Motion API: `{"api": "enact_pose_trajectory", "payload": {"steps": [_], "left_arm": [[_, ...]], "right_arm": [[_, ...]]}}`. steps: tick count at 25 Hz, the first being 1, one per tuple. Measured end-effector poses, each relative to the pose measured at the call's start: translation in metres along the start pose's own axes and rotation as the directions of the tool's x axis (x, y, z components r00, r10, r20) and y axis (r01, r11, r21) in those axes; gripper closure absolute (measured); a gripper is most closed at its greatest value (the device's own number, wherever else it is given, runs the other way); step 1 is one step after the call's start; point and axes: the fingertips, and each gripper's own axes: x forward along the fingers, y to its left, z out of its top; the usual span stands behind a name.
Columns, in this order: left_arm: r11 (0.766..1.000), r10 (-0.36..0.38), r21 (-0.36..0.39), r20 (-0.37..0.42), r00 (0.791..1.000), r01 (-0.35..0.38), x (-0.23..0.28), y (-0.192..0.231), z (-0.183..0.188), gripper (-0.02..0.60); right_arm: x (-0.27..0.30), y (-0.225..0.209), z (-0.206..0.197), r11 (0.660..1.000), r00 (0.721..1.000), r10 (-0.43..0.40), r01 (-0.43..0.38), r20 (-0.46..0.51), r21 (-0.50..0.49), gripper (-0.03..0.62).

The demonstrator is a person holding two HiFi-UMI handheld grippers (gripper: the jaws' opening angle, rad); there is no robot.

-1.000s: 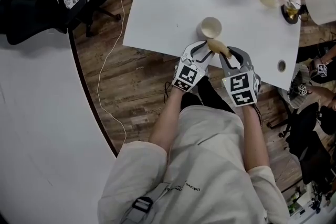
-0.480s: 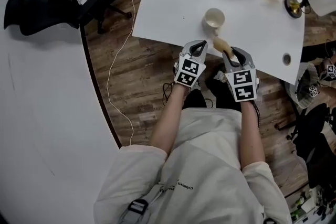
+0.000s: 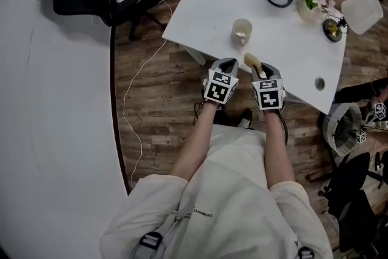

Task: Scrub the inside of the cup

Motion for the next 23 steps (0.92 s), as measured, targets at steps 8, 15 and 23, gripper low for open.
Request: {"api": "enact_pose_trajectory", "payload": {"steps": [8, 15, 23], "left_arm": [[0.997, 0.081, -0.001, 0.009, 0.997, -0.081, -0.012, -0.021, 0.000, 0.581], [0.991, 0.136, -0.025, 0.015, 0.991, -0.135, -0.028, -0.028, -0.004, 0.581], [0.980, 0.173, -0.098, 0.002, 0.985, -0.172, -0.033, -0.030, -0.036, 0.581]], "right_arm": [[-0.016, -0.007, -0.005, 0.999, 0.996, 0.052, -0.051, 0.076, -0.011, 0.473], [-0.030, -0.001, -0.006, 0.996, 0.989, 0.091, -0.089, 0.118, -0.025, 0.473], [-0.038, 0.000, -0.022, 0.993, 0.987, 0.112, -0.107, 0.115, -0.054, 0.473]]}}
